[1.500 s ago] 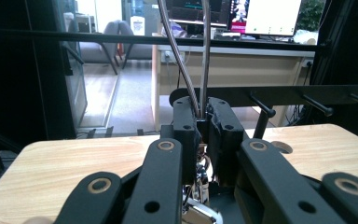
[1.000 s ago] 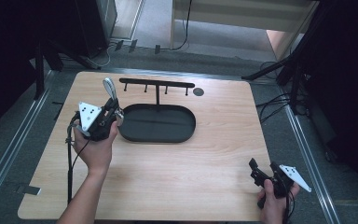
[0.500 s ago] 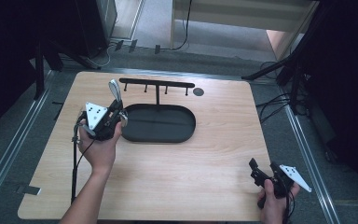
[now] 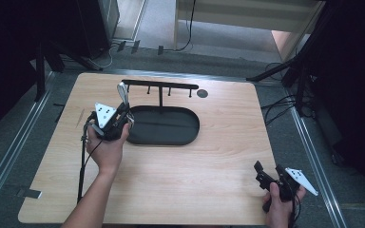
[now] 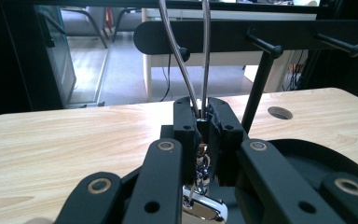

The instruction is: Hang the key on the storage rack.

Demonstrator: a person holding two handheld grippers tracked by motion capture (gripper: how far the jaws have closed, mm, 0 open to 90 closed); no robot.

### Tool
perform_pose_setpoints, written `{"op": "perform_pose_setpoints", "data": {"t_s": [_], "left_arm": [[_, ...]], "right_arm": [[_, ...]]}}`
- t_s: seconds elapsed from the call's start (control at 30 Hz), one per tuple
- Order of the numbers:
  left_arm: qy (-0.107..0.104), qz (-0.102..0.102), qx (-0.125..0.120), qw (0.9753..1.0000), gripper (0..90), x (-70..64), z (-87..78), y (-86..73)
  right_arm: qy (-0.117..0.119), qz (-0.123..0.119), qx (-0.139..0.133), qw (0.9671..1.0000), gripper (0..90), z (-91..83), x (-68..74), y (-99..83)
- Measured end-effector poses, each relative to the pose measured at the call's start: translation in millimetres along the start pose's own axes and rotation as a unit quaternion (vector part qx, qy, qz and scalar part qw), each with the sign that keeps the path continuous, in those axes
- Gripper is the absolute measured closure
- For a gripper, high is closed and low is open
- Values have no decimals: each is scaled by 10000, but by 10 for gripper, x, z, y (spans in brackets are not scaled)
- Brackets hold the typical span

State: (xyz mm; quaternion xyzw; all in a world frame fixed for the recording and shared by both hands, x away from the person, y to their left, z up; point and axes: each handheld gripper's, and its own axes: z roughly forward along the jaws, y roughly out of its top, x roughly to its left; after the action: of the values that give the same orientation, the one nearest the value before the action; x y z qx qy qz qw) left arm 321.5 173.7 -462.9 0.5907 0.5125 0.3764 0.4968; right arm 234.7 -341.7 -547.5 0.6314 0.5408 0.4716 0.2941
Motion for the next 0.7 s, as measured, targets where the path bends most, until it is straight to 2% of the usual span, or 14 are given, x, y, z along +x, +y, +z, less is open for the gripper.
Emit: {"op": "perform_pose_setpoints", "data": {"t_s": [0.37,0.47,0.7], "left_arm": [[15,-36,155,9999,831,32,135,-48],[3,28,196,9998,830,10,171,-54],[3,12,285,9996,831,-17,250,-63]], "right_arm": [[7,3,7,10000,88,1,0,1],[5,1,8,10000,88,1,0,1],[5,1,7,10000,88,1,0,1]]}}
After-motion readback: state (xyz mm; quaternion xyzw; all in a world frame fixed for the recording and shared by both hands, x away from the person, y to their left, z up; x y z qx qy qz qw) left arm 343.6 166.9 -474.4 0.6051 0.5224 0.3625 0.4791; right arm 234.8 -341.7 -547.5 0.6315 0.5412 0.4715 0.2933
